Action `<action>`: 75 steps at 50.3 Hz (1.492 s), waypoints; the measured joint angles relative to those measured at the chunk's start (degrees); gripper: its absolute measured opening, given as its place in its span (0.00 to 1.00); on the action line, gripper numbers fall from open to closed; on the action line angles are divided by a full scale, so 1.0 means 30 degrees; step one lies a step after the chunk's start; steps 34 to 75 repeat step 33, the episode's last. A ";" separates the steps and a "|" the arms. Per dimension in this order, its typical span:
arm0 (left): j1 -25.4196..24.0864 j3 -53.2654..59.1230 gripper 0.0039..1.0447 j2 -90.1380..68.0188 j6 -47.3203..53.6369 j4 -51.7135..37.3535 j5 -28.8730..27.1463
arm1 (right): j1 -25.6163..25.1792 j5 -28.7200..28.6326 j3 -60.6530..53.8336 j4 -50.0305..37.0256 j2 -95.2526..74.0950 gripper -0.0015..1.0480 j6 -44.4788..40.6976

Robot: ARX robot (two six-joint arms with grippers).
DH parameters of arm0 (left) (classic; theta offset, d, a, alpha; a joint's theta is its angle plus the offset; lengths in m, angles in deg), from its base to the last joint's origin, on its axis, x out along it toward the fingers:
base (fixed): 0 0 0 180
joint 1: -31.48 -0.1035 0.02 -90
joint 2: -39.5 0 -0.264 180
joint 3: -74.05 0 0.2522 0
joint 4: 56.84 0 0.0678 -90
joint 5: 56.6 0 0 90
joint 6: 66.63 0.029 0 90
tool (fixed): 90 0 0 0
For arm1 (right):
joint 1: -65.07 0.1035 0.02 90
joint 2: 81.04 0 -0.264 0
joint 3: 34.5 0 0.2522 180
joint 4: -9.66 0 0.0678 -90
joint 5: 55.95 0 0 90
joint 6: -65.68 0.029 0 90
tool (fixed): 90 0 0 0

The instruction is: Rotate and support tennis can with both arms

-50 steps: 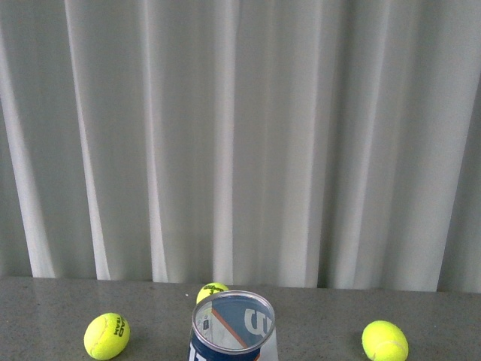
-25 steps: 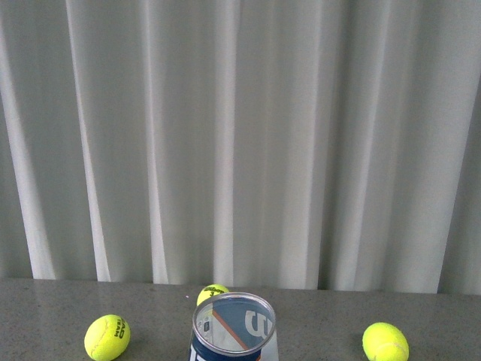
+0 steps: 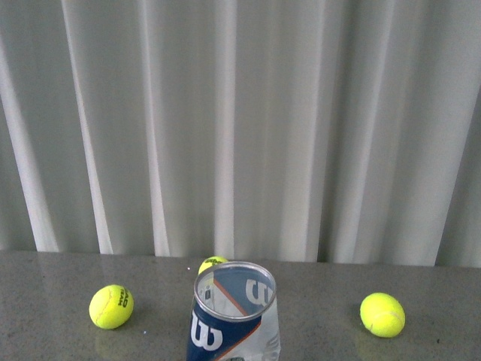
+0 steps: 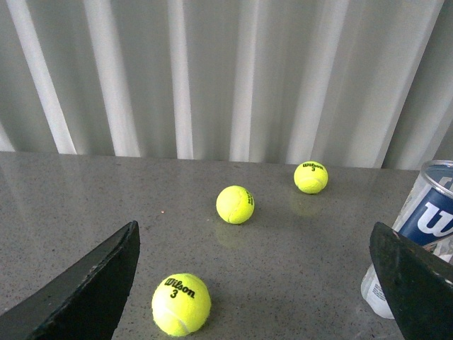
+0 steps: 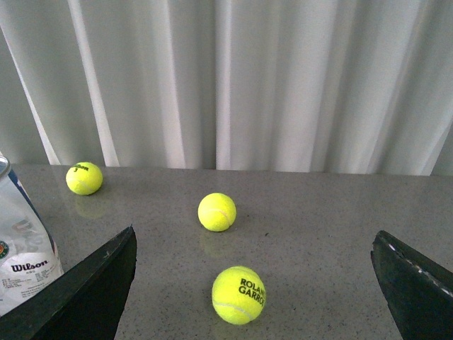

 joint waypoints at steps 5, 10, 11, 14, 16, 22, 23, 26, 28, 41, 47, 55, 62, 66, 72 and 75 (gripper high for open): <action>0.0000 0.0000 0.94 0.0000 0.0000 0.0000 0.0000 | 0.0000 0.0000 0.0000 0.0000 0.0000 0.93 0.0007; 0.0000 0.0000 0.94 0.0000 0.0000 0.0000 0.0000 | 0.0000 0.0000 0.0000 0.0000 0.0000 0.93 0.0000; 0.0000 0.0000 0.94 0.0000 0.0007 0.0000 0.0000 | 0.0000 0.0000 0.0000 0.0000 0.0000 0.93 0.0007; 0.0000 0.0000 0.94 0.0000 0.0000 0.0000 0.0000 | 0.0000 0.0000 0.0000 0.0000 0.0000 0.93 0.0007; 0.0000 -0.0007 0.94 0.0000 0.0007 0.0000 0.0000 | 0.0000 0.0000 0.0000 0.0000 0.0000 0.93 0.0000; 0.0000 0.0000 0.94 0.0000 0.0000 0.0000 0.0000 | 0.0000 0.0000 0.0000 0.0000 0.0000 0.93 0.0007; 0.0000 0.0000 0.94 0.0000 0.0007 0.0000 0.0000 | 0.0000 0.0000 0.0000 0.0000 0.0000 0.93 0.0007; 0.0000 0.0000 0.94 0.0000 0.0007 0.0000 0.0000 | 0.0000 0.0000 0.0000 0.0000 0.0000 0.93 0.0007; 0.0000 0.0000 0.94 0.0000 0.0000 0.0000 0.0000 | 0.0000 0.0000 0.0000 0.0000 0.0000 0.93 0.0007; 0.0000 0.0000 0.94 0.0000 0.0000 0.0000 0.0000 | 0.0000 0.0000 0.0000 0.0000 0.0000 0.93 0.0000; 0.0000 0.0000 0.94 0.0000 0.0000 0.0000 0.0000 | 0.0000 0.0000 0.0000 0.0000 0.0000 0.93 0.0000; 0.0000 0.0000 0.94 0.0000 0.0000 0.0000 0.0000 | 0.0000 0.0000 0.0000 0.0000 0.0000 0.93 0.0000; 0.0000 0.0000 0.94 0.0000 0.0000 0.0000 0.0000 | 0.0000 0.0000 0.0000 0.0000 0.0000 0.93 0.0000; 0.0000 0.0000 0.94 0.0000 0.0000 0.0000 0.0000 | 0.0000 0.0000 0.0000 0.0000 0.0000 0.93 0.0000; 0.0000 0.0000 0.94 0.0000 0.0000 0.0000 0.0000 | 0.0000 0.0000 0.0000 0.0000 0.0000 0.93 0.0000; 0.0000 0.0000 0.94 0.0000 0.0000 0.0000 0.0000 | 0.0000 0.0000 0.0000 0.0000 0.0000 0.93 0.0000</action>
